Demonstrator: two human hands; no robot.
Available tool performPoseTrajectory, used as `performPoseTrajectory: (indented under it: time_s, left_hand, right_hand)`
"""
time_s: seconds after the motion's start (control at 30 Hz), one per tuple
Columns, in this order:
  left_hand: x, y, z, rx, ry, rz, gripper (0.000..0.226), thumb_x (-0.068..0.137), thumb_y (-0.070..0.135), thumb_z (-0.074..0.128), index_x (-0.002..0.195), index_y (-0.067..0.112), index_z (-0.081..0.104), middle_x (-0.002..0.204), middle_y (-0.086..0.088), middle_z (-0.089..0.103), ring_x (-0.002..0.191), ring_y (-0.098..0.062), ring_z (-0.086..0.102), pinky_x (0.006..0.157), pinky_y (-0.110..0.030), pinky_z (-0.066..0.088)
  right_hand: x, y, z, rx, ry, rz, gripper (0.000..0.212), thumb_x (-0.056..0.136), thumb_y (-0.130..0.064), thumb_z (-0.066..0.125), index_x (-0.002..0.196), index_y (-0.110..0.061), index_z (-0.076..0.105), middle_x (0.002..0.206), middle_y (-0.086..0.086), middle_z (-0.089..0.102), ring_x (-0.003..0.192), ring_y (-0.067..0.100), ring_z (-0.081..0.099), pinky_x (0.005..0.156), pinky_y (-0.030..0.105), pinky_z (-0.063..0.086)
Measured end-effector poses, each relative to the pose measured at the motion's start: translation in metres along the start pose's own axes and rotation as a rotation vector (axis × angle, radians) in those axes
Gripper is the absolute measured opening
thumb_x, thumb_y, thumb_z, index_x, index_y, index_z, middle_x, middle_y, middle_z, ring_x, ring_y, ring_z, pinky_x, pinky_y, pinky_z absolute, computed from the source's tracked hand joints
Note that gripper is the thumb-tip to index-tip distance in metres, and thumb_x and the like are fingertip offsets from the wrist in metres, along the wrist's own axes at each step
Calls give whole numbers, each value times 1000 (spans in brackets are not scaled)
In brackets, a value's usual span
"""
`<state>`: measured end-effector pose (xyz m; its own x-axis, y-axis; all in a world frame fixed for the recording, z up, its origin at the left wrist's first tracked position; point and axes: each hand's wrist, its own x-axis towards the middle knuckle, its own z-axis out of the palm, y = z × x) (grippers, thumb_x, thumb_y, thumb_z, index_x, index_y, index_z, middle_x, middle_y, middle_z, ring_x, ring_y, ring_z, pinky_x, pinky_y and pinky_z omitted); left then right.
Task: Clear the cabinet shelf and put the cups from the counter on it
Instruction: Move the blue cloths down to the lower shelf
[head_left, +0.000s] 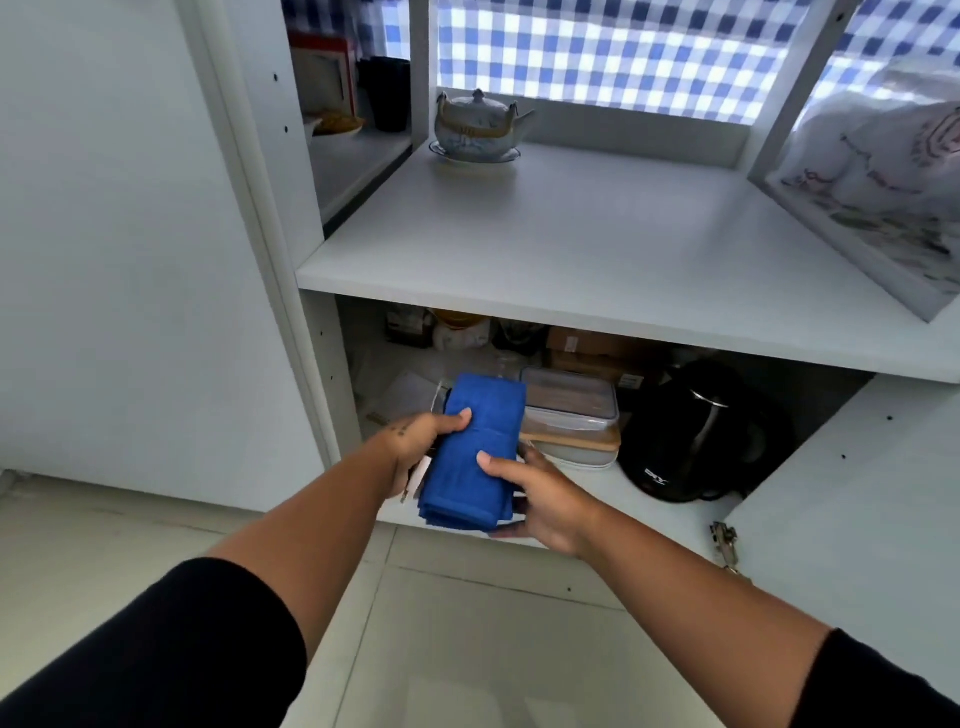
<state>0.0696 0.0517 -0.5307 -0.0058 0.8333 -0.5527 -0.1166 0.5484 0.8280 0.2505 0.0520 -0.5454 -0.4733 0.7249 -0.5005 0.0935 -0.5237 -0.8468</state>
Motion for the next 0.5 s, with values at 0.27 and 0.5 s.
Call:
performPoseTrajectory:
  time_s: [0.27, 0.5]
  left_hand:
    - [86, -3, 20, -293, 138, 62, 89, 61, 31, 89, 136, 16, 44, 121, -4, 64, 104, -23, 64, 75, -35, 58]
    - [147, 17, 60, -190, 77, 135, 49, 80, 15, 77, 124, 16, 55, 120, -7, 65, 94, -21, 67, 60, -28, 59]
  right_hand:
    - [61, -6, -61, 240, 214, -54, 29, 85, -8, 62, 112, -18, 60, 114, 11, 65, 100, 26, 63, 83, 45, 54]
    - [98, -45, -139, 320, 456, -137, 45, 74, -23, 67, 116, -7, 65, 108, 15, 69, 94, 30, 63, 81, 38, 50]
